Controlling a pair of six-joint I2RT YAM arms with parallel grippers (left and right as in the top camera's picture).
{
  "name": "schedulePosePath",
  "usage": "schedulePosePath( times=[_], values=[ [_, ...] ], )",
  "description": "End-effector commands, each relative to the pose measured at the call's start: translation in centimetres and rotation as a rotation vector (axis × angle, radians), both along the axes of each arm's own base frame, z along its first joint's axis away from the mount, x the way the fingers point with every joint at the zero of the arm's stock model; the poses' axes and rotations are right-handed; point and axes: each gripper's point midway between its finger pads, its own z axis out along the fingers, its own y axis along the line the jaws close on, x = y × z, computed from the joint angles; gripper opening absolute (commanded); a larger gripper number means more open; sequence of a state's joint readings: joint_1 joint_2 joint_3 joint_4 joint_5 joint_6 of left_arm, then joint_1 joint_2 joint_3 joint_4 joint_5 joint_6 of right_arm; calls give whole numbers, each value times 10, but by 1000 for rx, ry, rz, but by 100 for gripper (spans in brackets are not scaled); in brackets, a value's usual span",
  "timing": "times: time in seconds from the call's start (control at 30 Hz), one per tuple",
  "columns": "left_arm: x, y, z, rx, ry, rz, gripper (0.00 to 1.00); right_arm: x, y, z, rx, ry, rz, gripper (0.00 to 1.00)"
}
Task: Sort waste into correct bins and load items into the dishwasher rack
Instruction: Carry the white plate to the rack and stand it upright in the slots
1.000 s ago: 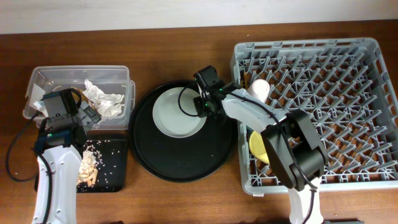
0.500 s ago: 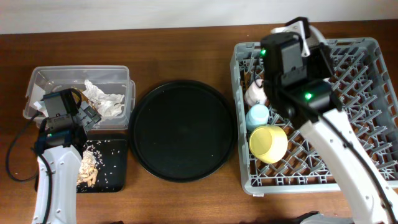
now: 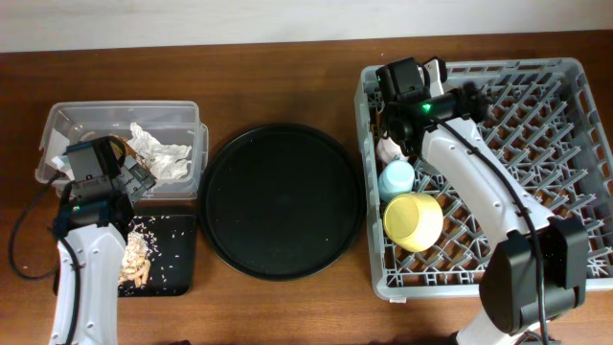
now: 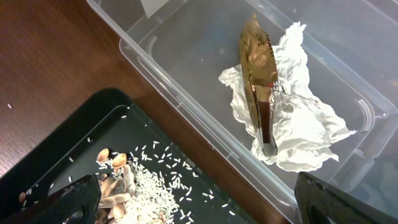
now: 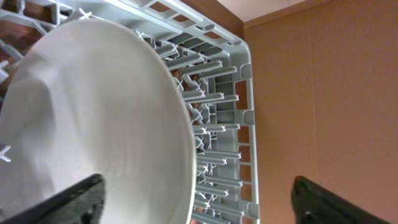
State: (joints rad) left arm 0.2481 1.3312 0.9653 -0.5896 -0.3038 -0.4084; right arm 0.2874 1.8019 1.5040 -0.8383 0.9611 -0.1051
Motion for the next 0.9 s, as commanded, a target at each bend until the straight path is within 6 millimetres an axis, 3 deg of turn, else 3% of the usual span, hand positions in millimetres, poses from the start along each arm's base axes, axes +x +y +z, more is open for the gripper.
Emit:
schedulePosePath(
  times=[0.0,0.1,0.17,0.2,0.27,0.43,0.87],
  values=[
    [2,3,8,15,-16,0,99,-9,-11,26,-59,-63,-47,98],
    [2,3,8,15,-16,0,99,-24,-11,81,17,-257,-62,98],
    [2,3,8,15,-16,0,99,-25,28,90,286,-324,68,98],
    [2,3,8,15,-16,0,99,-32,75,100,528,-314,250,98],
    [2,3,8,15,-16,0,99,-41,104,108,680,-292,369,98],
    [2,3,8,15,-16,0,99,-38,106,97,678,-263,364,98],
    [2,3,8,15,-16,0,99,-37,106,97,678,-263,364,98]
  ],
)
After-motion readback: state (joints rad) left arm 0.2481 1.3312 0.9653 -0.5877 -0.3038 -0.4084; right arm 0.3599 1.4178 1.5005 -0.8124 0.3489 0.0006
